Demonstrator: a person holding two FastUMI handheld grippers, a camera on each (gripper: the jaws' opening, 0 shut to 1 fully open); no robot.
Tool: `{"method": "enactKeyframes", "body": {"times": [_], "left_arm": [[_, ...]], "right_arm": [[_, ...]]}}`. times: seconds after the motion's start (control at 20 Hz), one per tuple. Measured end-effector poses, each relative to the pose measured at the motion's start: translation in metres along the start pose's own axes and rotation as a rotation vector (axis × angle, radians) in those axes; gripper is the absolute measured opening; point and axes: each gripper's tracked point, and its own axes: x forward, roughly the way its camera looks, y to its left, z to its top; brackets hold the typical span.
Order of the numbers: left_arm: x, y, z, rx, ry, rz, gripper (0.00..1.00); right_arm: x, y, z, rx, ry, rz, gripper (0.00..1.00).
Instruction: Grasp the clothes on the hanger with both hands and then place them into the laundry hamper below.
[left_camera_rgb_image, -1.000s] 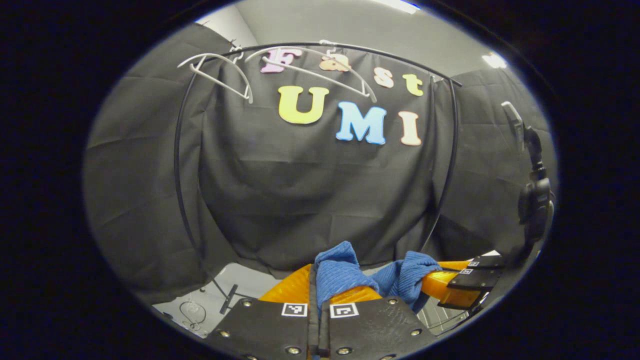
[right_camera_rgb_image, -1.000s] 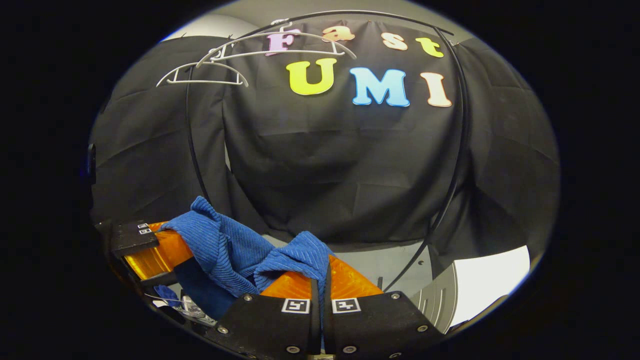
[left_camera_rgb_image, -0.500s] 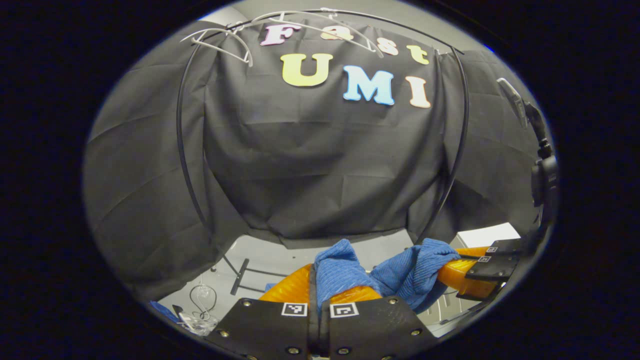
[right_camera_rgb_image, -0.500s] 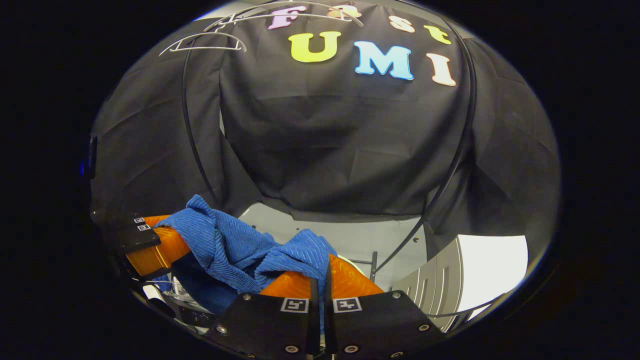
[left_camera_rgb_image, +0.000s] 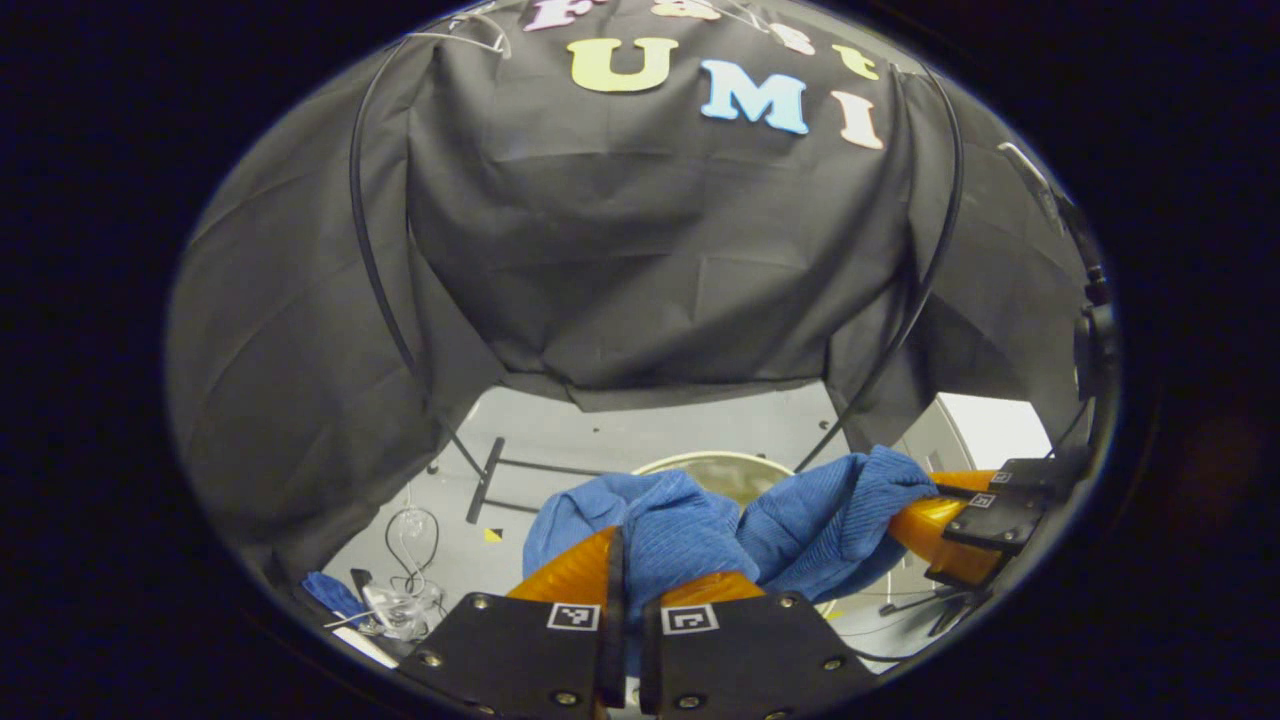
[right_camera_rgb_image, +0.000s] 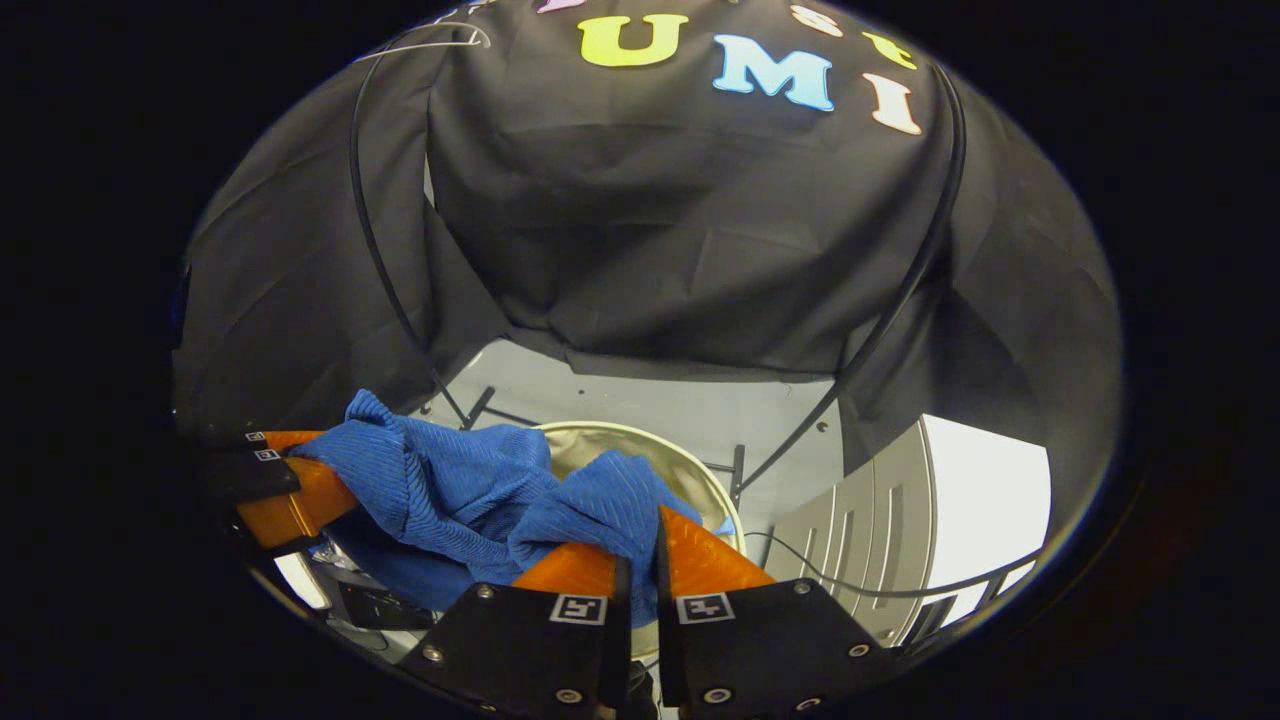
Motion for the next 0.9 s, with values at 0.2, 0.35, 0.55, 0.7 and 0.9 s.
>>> {"method": "enactKeyframes", "body": {"times": [0.2,0.35,0.55,0.7,0.9], "left_arm": [[0.005,0.0,-0.022,0.01,0.055,-0.006,0.23],[0.004,0.005,-0.029,0.027,0.058,-0.003,0.66],[0.001,0.007,-0.034,0.035,0.061,0.0,0.96],[-0.002,0.012,-0.028,0.041,0.048,0.006,0.95],[-0.017,0.022,-0.009,0.06,-0.007,0.018,0.94]], "right_arm": [[0.008,0.005,-0.02,-0.005,0.064,0.012,0.21],[0.005,0.015,-0.037,-0.006,0.092,0.021,0.53],[0.004,0.012,-0.035,-0.023,0.081,0.001,0.96],[0.002,0.012,-0.033,-0.027,0.071,-0.007,0.95],[-0.008,0.01,-0.019,-0.016,0.033,-0.014,0.95]]}}
